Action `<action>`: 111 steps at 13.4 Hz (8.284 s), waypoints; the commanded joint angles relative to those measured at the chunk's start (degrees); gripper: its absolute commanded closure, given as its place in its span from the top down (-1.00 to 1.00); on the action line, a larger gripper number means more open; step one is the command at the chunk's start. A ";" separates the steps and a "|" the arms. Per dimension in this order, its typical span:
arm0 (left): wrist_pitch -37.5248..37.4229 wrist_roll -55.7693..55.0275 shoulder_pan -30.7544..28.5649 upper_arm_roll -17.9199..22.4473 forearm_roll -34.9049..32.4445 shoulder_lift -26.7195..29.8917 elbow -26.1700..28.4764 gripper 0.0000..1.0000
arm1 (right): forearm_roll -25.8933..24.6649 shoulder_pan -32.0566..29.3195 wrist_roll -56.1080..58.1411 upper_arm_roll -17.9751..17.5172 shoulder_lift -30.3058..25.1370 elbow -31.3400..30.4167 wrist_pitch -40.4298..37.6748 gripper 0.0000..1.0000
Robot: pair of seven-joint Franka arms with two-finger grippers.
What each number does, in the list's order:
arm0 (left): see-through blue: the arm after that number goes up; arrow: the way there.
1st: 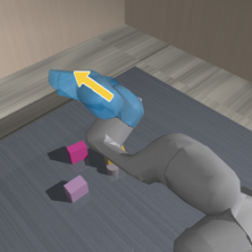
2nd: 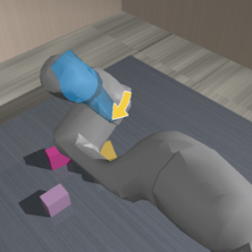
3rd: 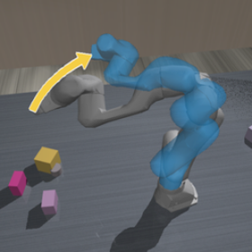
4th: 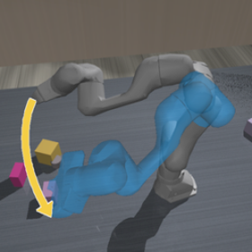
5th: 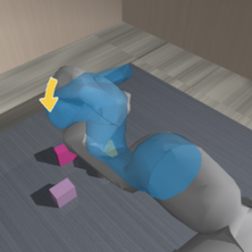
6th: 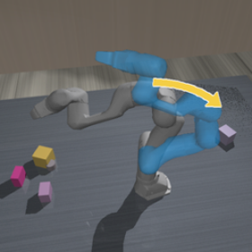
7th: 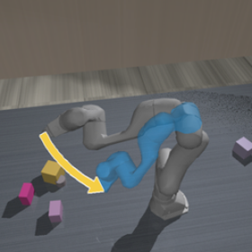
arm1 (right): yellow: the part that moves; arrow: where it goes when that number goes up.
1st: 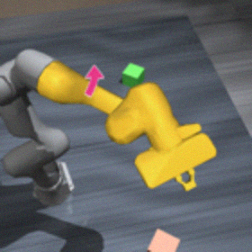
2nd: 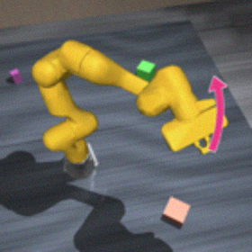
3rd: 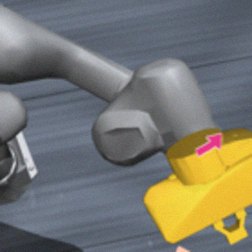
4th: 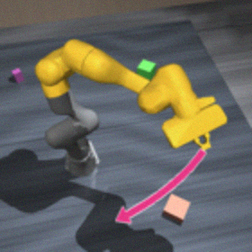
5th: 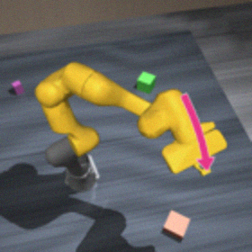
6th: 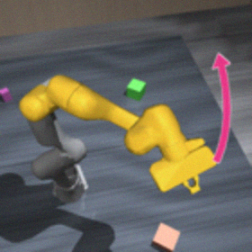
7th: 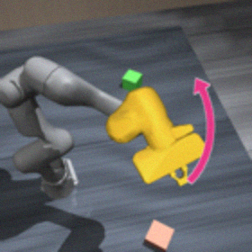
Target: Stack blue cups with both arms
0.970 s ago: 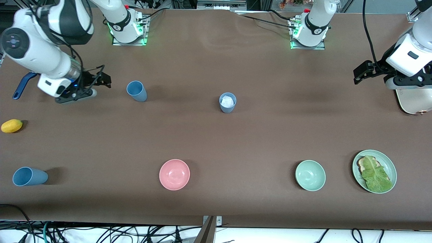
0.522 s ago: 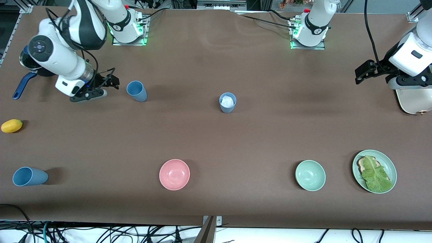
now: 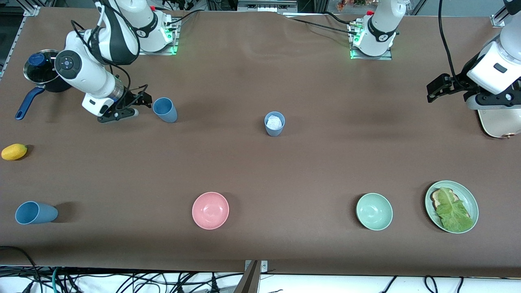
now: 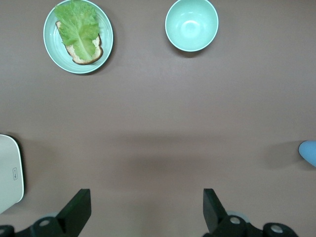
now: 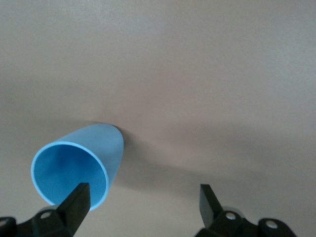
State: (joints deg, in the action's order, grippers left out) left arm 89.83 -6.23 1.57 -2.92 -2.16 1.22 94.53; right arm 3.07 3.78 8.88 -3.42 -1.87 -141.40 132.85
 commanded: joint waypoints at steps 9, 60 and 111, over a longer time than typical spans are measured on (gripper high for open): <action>-0.54 0.86 1.68 0.11 0.75 -3.15 -3.48 1.00 | 0.88 -0.44 -1.06 -2.11 4.59 -0.89 5.41 0.70; -0.80 0.95 1.77 0.20 1.72 -3.15 -3.74 1.00 | -0.79 29.62 -65.48 -11.25 41.33 73.56 -28.18 -1.00; -0.89 0.43 2.21 0.11 1.72 -3.15 -3.83 1.00 | 0.88 2.91 -19.02 -0.98 6.45 42.97 -34.92 1.00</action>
State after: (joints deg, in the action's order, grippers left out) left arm 89.96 -6.23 3.60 -2.98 -1.72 -1.30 92.32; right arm 2.94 7.73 -15.38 -7.07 8.15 -96.11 99.79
